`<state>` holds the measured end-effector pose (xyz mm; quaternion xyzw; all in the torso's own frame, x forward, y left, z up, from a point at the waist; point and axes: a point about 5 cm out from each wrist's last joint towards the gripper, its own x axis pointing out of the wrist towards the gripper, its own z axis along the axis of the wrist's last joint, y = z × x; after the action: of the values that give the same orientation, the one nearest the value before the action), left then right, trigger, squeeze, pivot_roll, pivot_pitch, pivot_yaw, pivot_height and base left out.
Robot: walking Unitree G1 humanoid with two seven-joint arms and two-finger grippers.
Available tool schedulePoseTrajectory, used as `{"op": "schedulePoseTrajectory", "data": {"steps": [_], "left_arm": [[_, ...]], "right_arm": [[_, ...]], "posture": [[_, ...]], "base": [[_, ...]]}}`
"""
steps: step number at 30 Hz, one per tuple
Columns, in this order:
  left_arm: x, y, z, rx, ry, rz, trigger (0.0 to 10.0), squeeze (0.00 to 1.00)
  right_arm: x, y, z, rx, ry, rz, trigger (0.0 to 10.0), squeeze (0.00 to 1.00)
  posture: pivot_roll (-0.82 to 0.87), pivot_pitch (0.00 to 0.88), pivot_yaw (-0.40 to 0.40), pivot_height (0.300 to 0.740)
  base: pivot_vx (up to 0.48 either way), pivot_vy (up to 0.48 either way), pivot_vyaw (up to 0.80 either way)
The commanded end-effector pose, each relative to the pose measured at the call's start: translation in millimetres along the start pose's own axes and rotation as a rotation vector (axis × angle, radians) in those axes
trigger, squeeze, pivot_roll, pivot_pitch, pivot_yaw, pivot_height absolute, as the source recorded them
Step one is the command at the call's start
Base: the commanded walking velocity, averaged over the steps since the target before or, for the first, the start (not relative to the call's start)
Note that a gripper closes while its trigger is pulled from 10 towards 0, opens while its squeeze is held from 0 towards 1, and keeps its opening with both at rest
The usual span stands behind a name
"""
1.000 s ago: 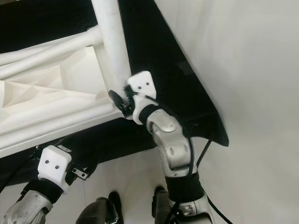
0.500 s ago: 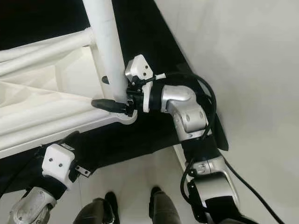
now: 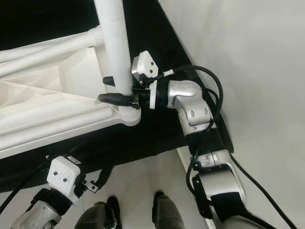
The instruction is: Building children table
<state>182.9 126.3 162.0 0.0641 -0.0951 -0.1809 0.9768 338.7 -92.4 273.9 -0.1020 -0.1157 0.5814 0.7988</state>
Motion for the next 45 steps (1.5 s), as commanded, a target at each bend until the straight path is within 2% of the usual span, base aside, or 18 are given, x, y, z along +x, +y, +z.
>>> {"op": "schedulePoseTrajectory", "data": {"steps": [1,3,5,7,11,16,17,18,19,20,25,26,27,41,42,43,44,45], "left_arm": [[-3.7,2.3,-6,-0.019,0.025,0.010,10.0,0.00],[-3.7,3.5,-6,-0.014,0.023,0.008,10.0,0.00],[-3.4,4.0,-5,0.002,0.021,0.000,10.0,0.00],[-3.4,4.0,-5,0.006,0.021,-0.002,10.0,0.00],[-1.4,4.6,-4,0.017,0.020,-0.016,10.0,0.00],[-1.5,6.1,-4,0.020,0.020,-0.018,10.0,0.00],[-1.6,6.5,-4,0.020,0.020,-0.017,10.0,0.00],[-1.6,6.6,-4,0.021,0.020,-0.016,10.0,0.00],[-1.6,6.7,-4,0.021,0.020,-0.016,10.0,0.00],[-1.3,6.6,-4,0.021,0.020,-0.016,10.0,0.00],[-0.4,5.3,-4,0.015,0.017,-0.031,10.0,0.00],[-0.1,5.1,-4,0.012,0.016,-0.034,10.0,0.00],[0.4,4.1,-3,0.008,0.015,-0.041,10.0,0.00],[-0.9,1.2,-1,0.005,0.013,-0.047,10.0,0.00],[-1.2,0.4,0,0.003,0.013,-0.048,10.0,0.00],[-1.2,0.4,0,0.003,0.013,-0.048,10.0,0.00],[-1.4,-0.2,0,0.002,0.013,-0.049,10.0,0.00],[-1.4,-0.2,0,0.002,0.013,-0.049,10.0,0.00]], "right_arm": [[-5.8,1.8,-18,0.081,0.054,-0.088,0.0,0.00],[-8.3,-0.3,-29,0.107,0.090,-0.322,0.0,0.00],[-23.5,-4.2,-49,0.104,0.184,-0.842,0.0,0.00],[-28.9,-4.1,-53,0.097,0.208,-0.966,0.0,0.00],[-2.1,45.0,-69,0.137,0.274,-0.811,0.0,0.00],[9.4,47.6,-63,0.122,0.258,-0.718,1.3,0.00],[13.4,46.2,-58,0.134,0.215,-0.667,10.0,0.00],[18.3,45.0,-51,0.145,0.157,-0.571,10.0,0.34],[21.8,45.8,-46,0.152,0.120,-0.526,10.0,0.34],[25.0,45.8,-39,0.161,0.083,-0.447,10.0,1.00],[25.2,44.3,-29,0.081,0.069,-0.169,10.0,1.00],[23.0,41.2,-32,0.018,0.108,-0.080,10.0,0.64],[21.0,31.8,-33,-0.015,0.135,0.041,10.0,0.00],[30.6,8.3,-6,-0.023,0.088,0.234,10.0,0.00],[29.5,5.1,-1,-0.021,0.083,0.289,5.7,0.00],[29.5,5.1,-1,-0.021,0.083,0.289,5.7,0.00],[27.8,2.3,3,-0.019,0.079,0.338,0.0,0.00],[27.8,2.3,3,-0.019,0.079,0.338,0.0,0.00]], "posture": [[-0.04,0.281,0.017,0.740],[-0.04,0.289,0.012,0.740],[-0.04,0.289,0.012,0.740],[-0.04,0.289,0.012,0.740],[-0.03,0.289,0.044,0.740],[-0.02,0.291,0.048,0.740],[-0.01,0.292,0.052,0.740],[0.00,0.293,0.055,0.740],[0.00,0.293,0.055,0.740],[0.00,0.292,0.052,0.740],[-0.01,0.296,0.050,0.740],[-0.01,0.296,0.051,0.740],[0.00,0.300,0.048,0.740],[0.02,0.312,0.041,0.740],[0.02,0.314,0.040,0.740],[0.02,0.314,0.040,0.740],[0.02,0.316,0.038,0.740],[0.02,0.316,0.038,0.740]], "base": [[0.000,0.000,0.00],[0.000,0.000,0.00],[0.000,0.000,0.00],[0.000,0.000,0.00],[0.000,0.000,0.00],[0.000,0.000,0.00],[0.000,0.000,0.00],[0.000,0.000,0.00],[0.000,0.000,0.00],[0.000,0.000,0.00],[0.000,0.000,0.00],[0.000,0.000,0.00],[0.000,0.000,0.00],[0.000,0.000,0.00],[0.000,0.000,0.00],[0.000,0.000,0.00],[0.000,0.000,0.00],[0.000,0.000,0.00]]}}
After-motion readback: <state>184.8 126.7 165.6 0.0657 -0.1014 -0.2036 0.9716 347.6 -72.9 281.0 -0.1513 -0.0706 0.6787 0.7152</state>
